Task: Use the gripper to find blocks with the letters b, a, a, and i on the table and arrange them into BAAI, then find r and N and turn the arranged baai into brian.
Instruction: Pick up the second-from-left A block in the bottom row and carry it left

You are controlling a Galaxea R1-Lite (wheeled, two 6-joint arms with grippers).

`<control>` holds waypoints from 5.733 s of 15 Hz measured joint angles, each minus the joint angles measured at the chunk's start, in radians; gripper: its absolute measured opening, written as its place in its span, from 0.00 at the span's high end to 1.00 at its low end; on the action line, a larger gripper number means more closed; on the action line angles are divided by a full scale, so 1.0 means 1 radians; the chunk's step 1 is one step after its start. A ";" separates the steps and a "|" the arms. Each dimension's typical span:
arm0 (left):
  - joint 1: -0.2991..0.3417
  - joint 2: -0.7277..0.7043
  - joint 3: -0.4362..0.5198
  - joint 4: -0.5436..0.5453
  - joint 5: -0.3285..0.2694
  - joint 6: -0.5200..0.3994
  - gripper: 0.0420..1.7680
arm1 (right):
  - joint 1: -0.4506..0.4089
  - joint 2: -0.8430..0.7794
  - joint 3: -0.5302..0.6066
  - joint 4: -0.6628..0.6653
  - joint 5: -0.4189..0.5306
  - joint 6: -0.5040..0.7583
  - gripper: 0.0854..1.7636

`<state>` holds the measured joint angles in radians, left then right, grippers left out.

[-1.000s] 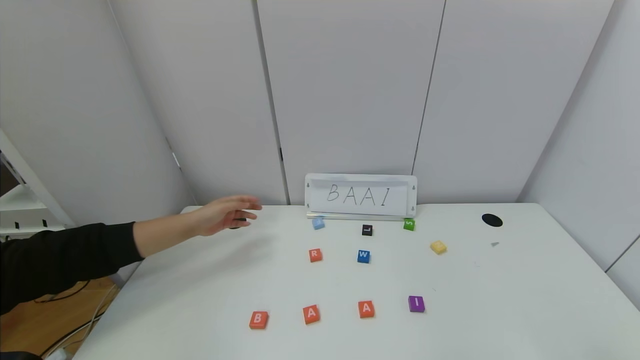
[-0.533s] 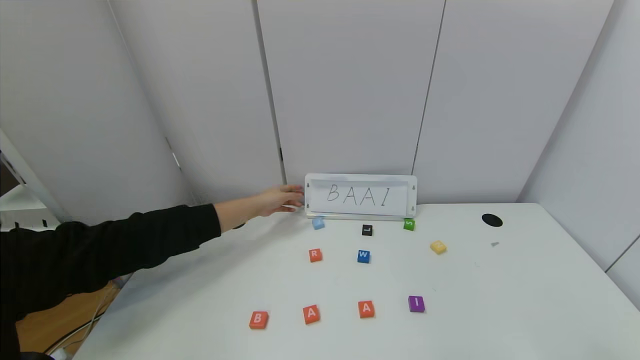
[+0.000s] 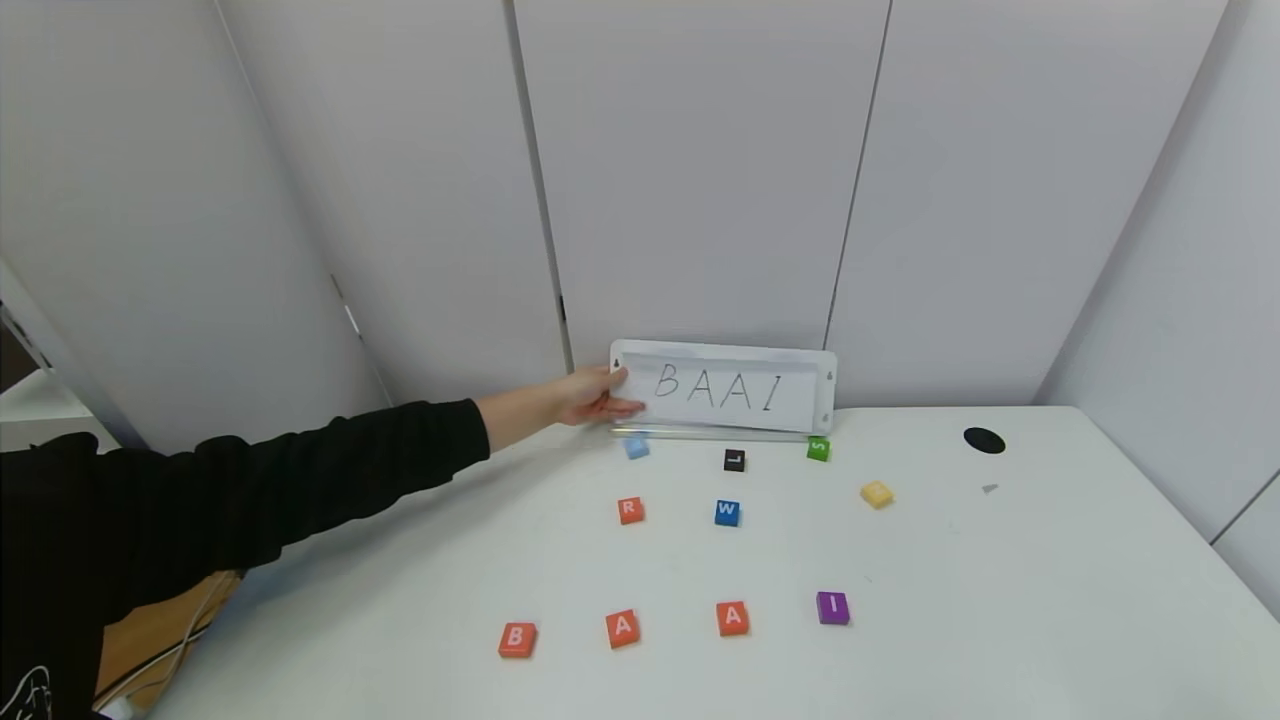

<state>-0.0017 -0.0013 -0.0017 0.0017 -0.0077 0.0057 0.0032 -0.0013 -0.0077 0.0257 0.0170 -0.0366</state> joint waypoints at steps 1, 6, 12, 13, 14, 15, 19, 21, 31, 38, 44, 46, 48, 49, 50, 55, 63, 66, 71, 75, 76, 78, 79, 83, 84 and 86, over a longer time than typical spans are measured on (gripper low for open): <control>0.000 0.000 0.000 0.000 0.000 0.000 0.03 | 0.000 0.000 0.000 0.000 0.000 0.000 0.03; 0.000 0.000 0.000 0.000 0.000 -0.001 0.03 | 0.000 0.000 0.000 -0.001 0.000 0.000 0.03; 0.000 0.000 0.000 0.000 0.000 -0.001 0.03 | 0.000 0.000 0.000 -0.001 0.001 0.000 0.03; 0.000 0.000 0.000 0.000 0.000 -0.001 0.03 | 0.000 0.000 0.000 -0.001 0.001 0.000 0.03; 0.000 0.000 0.000 0.000 0.000 -0.001 0.03 | 0.000 0.000 0.000 -0.001 0.001 0.000 0.03; 0.000 0.000 0.000 0.000 0.000 -0.001 0.03 | 0.000 0.000 0.000 -0.001 0.001 0.000 0.03; 0.000 0.000 0.000 0.000 0.000 -0.001 0.03 | 0.000 0.000 0.000 -0.001 0.001 0.000 0.03; 0.000 0.000 0.000 0.000 0.000 -0.001 0.03 | 0.000 0.000 0.000 -0.002 0.001 0.000 0.03; 0.000 0.000 0.000 0.000 0.000 -0.001 0.03 | 0.001 0.000 0.008 -0.029 0.003 0.000 0.03; 0.000 0.000 0.000 0.000 0.000 -0.001 0.03 | 0.001 0.000 0.008 -0.029 0.003 0.000 0.03; 0.000 0.000 0.000 0.000 0.000 -0.001 0.03 | 0.000 0.000 0.008 -0.029 0.003 0.000 0.03; 0.000 0.000 0.000 0.000 0.000 -0.001 0.03 | 0.000 0.000 0.008 -0.029 0.003 0.000 0.03; 0.000 0.000 0.000 0.000 0.000 -0.001 0.03 | 0.000 0.000 0.008 -0.028 0.002 0.000 0.03; 0.000 0.000 0.000 0.000 0.000 -0.001 0.03 | 0.000 0.000 0.008 -0.029 0.002 0.000 0.03; 0.000 0.000 0.000 0.000 0.000 -0.001 0.03 | 0.000 0.000 0.008 -0.029 0.002 0.000 0.03; 0.000 0.000 0.000 0.000 0.000 -0.001 0.03 | 0.000 0.000 0.008 -0.029 0.003 0.000 0.03; 0.000 0.000 0.000 0.000 0.000 -0.001 0.03 | 0.000 0.000 0.008 -0.028 0.003 0.000 0.03; 0.000 0.000 0.000 0.000 0.000 -0.001 0.03 | 0.001 0.000 0.008 -0.028 0.002 0.000 0.03; 0.000 0.000 0.000 0.000 0.000 -0.001 0.03 | 0.000 0.000 0.008 -0.029 0.003 0.000 0.03; 0.000 0.000 0.000 0.000 0.000 -0.001 0.03 | 0.000 0.000 0.008 -0.029 0.003 0.000 0.03; 0.000 0.000 0.000 0.000 0.000 -0.001 0.03 | 0.000 0.000 0.008 -0.029 0.002 0.000 0.03; 0.000 0.000 0.000 0.000 0.000 -0.001 0.03 | 0.000 0.000 0.008 -0.029 0.003 0.000 0.03; 0.000 0.000 0.000 0.000 0.000 -0.001 0.03 | 0.000 0.000 0.008 -0.029 0.003 0.000 0.03; 0.000 0.000 0.000 0.000 0.000 -0.001 0.03 | 0.001 0.000 0.008 -0.029 0.003 0.000 0.03; 0.000 0.000 0.000 0.000 0.000 -0.001 0.03 | 0.001 0.000 0.008 -0.029 0.003 0.000 0.03; 0.000 0.000 0.000 0.000 0.000 -0.001 0.03 | 0.000 0.000 0.008 -0.029 0.003 0.000 0.03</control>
<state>-0.0017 -0.0013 -0.0017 0.0017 -0.0077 0.0047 0.0032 -0.0013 0.0000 -0.0028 0.0196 -0.0366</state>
